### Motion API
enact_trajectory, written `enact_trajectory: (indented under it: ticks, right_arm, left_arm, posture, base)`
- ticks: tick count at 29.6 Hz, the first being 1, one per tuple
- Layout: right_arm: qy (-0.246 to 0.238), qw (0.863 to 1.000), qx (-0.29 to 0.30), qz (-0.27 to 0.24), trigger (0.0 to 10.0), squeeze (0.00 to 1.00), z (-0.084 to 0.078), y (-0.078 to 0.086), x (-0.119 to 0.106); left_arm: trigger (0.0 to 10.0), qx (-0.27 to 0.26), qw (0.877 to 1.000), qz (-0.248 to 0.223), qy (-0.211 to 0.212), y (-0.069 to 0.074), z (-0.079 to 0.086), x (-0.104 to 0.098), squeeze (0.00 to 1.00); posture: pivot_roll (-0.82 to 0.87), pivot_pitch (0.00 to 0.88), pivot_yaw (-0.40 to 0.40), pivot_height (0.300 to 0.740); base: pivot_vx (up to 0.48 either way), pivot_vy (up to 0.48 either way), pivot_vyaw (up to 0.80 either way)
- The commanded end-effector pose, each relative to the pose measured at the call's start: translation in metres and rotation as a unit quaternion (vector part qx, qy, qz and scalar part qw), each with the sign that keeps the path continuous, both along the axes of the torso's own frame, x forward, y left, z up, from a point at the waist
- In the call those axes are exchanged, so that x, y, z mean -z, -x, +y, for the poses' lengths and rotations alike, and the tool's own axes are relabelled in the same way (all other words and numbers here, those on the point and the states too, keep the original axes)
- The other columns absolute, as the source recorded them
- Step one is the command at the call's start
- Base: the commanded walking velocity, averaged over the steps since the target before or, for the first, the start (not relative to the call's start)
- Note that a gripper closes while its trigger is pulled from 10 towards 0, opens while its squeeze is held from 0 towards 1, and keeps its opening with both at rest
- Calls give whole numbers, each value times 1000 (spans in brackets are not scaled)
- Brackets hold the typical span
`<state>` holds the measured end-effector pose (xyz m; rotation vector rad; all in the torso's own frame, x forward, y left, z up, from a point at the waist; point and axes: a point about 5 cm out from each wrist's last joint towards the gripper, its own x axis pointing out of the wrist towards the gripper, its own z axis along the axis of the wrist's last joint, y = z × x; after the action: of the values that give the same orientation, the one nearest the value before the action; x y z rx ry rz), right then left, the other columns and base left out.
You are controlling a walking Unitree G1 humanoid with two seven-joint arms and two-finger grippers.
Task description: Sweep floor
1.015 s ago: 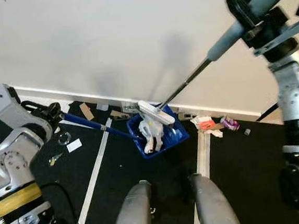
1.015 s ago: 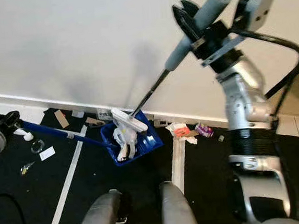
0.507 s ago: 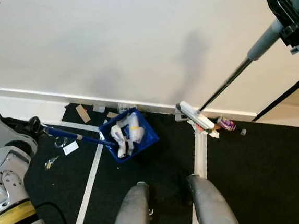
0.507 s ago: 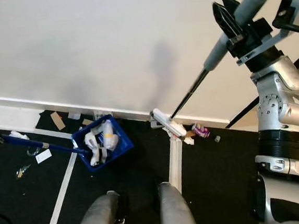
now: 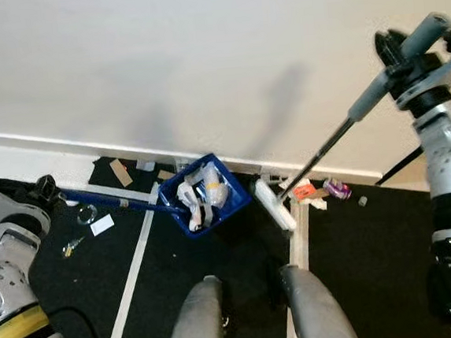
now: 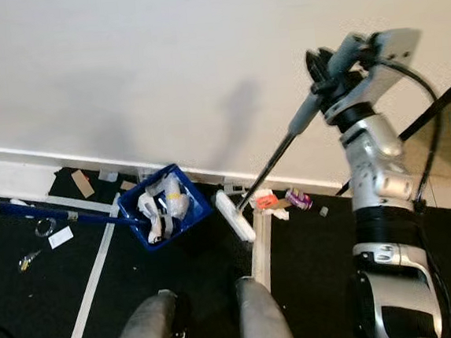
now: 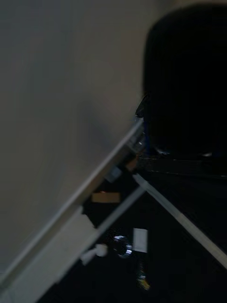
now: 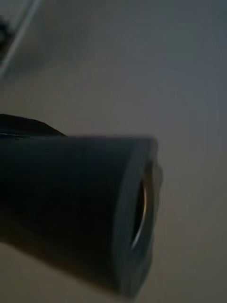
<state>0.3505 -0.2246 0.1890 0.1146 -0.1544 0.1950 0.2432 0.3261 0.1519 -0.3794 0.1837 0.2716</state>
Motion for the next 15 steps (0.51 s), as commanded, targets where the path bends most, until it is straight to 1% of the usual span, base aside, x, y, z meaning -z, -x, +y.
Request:
enact_trajectory:
  ticks: [1,2,4,5,7,9,10,11,15]
  right_arm:
    - [23,1000,19,8,10000,0,-3,-1,0]
    - [28,999,22,13,10000,0,-3,-2,1]
    - [13,1000,16,20,10000,0,-2,-2,4]
    - [-4,1000,14,20,10000,0,-1,-1,5]
    - [-43,999,15,28,10000,0,-2,-2,7]
    - [-63,998,11,19,10000,0,-5,-1,7]
    - [-69,997,16,5,10000,0,-5,0,6]
    - [-69,997,16,5,10000,0,-5,0,6]
    - [-61,996,65,-23,10000,0,-1,2,8]
  left_arm:
    - [10000,19,999,-32,0,-1,-9,-10,0]
    - [10000,24,999,-30,-1,0,-12,-10,0]
    - [10000,49,998,-27,6,2,-23,-12,0]
    - [10000,62,998,-23,13,3,-29,-12,0]
    - [10000,65,998,-16,15,4,-32,-11,0]
    - [10000,67,998,-5,17,6,-34,-10,0]
    - [10000,64,998,4,20,8,-34,-8,0]
    - [10000,64,998,4,20,8,-34,-8,0]
    - [10000,68,997,22,17,13,-39,-2,0]
  posture:
    - [63,83,-45,740]
    - [63,83,-45,740]
    - [62,79,-42,740]
    - [64,76,-39,740]
    - [64,76,-39,740]
    - [66,72,-34,740]
    - [65,70,-30,740]
    - [65,70,-30,740]
    - [69,66,-24,740]
  base:
    - [0,0,0]
    - [0,0,0]
    - [0,0,0]
    - [0,0,0]
    - [0,0,0]
    - [0,0,0]
    - [0,0,0]
    - [0,0,0]
    - [0,0,0]
